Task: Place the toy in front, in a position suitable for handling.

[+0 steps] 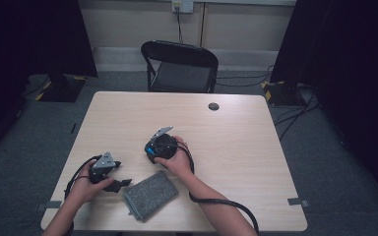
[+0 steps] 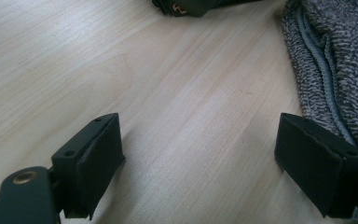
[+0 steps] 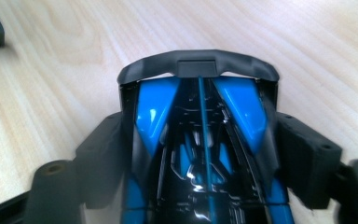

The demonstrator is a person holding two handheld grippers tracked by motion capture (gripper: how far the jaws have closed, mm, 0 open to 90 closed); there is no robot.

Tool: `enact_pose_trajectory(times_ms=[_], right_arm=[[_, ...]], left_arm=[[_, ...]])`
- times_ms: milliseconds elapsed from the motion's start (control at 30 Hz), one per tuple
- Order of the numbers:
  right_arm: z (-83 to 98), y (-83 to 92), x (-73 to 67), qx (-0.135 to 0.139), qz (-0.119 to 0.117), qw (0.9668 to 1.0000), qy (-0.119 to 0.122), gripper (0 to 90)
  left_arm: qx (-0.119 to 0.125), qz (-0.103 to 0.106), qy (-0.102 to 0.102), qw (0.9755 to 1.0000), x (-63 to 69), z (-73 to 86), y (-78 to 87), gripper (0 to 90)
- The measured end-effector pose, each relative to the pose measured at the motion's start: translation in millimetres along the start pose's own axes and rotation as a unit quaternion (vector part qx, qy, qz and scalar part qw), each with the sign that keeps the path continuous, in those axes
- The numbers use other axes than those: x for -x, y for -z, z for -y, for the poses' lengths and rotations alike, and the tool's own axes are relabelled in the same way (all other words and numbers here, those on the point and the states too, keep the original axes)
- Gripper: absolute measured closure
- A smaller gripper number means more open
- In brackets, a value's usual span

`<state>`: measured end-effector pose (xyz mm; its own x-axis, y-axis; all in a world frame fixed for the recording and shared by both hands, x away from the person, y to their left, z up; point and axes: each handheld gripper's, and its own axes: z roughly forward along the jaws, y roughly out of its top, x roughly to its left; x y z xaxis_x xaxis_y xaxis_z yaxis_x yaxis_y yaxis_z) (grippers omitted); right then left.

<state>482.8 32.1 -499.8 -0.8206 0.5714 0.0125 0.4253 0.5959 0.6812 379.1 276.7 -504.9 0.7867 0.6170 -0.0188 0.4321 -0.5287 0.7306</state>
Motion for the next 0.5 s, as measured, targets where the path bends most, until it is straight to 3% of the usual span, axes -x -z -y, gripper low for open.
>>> enact_pose_trajectory(times_ms=[167,233,433,500], right_arm=[[0.7,3.9,-0.4,-0.003,0.004,1.0,-0.004,25.5],[0.4,12.7,5.6,0.013,-0.003,0.9996,-0.025,25.6],[0.3,29.3,13.1,0.023,-0.002,0.9991,-0.034,25.7],[1.4,42.5,19.8,0.035,0.0,0.9984,-0.044,25.6]], left_arm=[[0.0,0.001,0.0,1.0,-0.1,0.1,0.0,14.6],[0.001,0.001,0.001,1.0,0.0,0.1,-0.1,14.6],[0.0,0.0,-0.001,1.0,-0.1,0.0,0.1,14.6],[0.0,0.0,-0.001,1.0,-0.1,0.0,0.0,14.6]])
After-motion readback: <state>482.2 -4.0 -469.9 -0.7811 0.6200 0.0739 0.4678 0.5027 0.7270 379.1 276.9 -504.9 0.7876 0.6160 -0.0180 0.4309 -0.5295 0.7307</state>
